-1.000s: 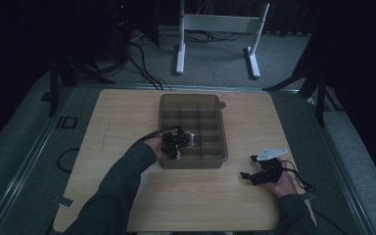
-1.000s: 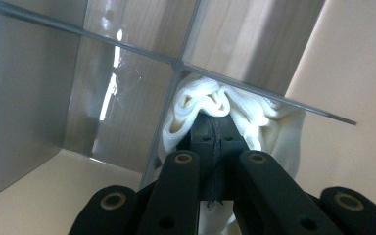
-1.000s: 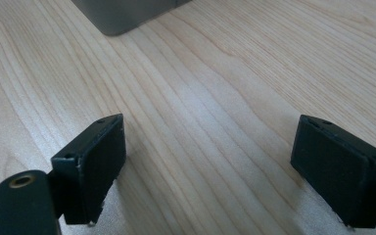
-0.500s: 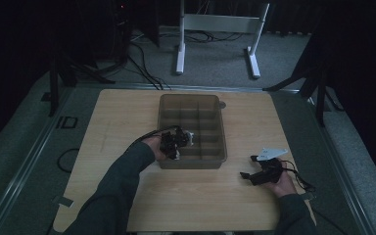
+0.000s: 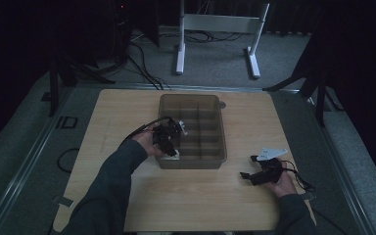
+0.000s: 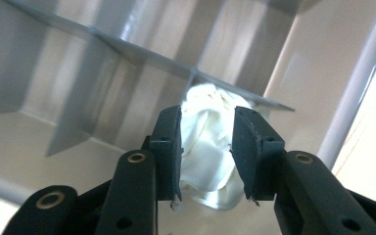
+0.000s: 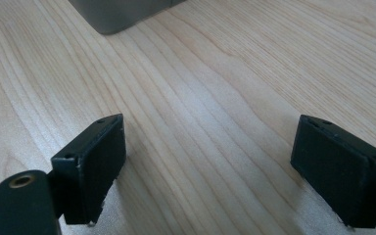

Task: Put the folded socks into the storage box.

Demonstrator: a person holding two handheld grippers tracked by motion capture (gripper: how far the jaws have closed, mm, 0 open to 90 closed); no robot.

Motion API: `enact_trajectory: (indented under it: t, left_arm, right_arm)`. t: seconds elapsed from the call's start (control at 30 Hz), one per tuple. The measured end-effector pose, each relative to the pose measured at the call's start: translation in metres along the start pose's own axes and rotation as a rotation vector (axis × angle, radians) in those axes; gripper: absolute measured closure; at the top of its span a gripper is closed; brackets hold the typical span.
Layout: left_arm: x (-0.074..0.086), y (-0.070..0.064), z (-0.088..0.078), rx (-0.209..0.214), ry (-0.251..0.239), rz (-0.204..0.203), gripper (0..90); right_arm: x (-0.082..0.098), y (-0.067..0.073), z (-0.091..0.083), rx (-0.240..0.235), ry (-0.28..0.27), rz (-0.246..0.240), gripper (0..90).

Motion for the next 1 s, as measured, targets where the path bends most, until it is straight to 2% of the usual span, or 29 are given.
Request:
enact_trajectory:
  t: [0.07,0.1,0.13,0.17,0.23,0.33,0.37,0.73,0.87,0.93,0.97,1.0]
  left_arm:
    - [-0.001,0.002,-0.006,-0.010,-0.035,-0.010,62.8]
    - [-0.001,0.002,-0.006,-0.010,-0.035,-0.010,62.6]
    - [-0.002,0.003,-0.011,-0.021,-0.069,-0.015,61.9]
    - [-0.002,0.003,-0.011,-0.021,-0.069,-0.015,61.8]
    - [-0.003,0.005,-0.019,-0.039,-0.114,-0.025,61.3]
    - [-0.002,0.006,-0.022,-0.042,-0.123,-0.027,60.4]
    - [-0.001,0.008,-0.026,-0.062,-0.150,-0.036,60.0]
    - [0.006,0.017,-0.031,-0.111,-0.189,-0.087,59.6]
    - [0.011,0.025,-0.034,-0.162,-0.205,-0.128,59.6]
    - [0.011,0.025,-0.034,-0.162,-0.205,-0.128,59.6]
    - [0.015,0.031,-0.036,-0.179,-0.236,-0.174,59.6]
    - [0.015,0.031,-0.036,-0.179,-0.236,-0.174,59.5]
  right_arm:
    - [0.000,0.000,0.000,0.000,0.000,0.000,12.6]
    - [0.000,0.000,0.000,0.000,0.000,0.000,12.6]
    - [0.000,0.000,0.000,0.000,0.000,0.000,12.6]
    - [0.000,0.000,0.000,0.000,0.000,0.000,12.6]
    - [0.000,0.000,0.000,0.000,0.000,0.000,12.6]
    - [0.000,0.000,0.000,0.000,0.000,0.000,12.6]
    - [0.000,0.000,0.000,0.000,0.000,0.000,12.6]
    - [0.000,0.000,0.000,0.000,0.000,0.000,12.6]
    - [0.000,0.000,0.000,0.000,0.000,0.000,12.6]
    - [0.000,0.000,0.000,0.000,0.000,0.001,12.6]
    - [0.000,0.000,0.000,0.000,0.000,0.001,12.6]
    - [0.000,0.000,0.000,0.000,0.000,0.001,12.6]
Point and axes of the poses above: each handheld gripper's, and its own axes: z roughly forward along the jaws, x roughly out of its underside, y roughly to its left, the point moved 8 cm from there along z, roughly forward along the jaws, and after that the axes turned 4 degrees about -x, right-handed, at the moved point
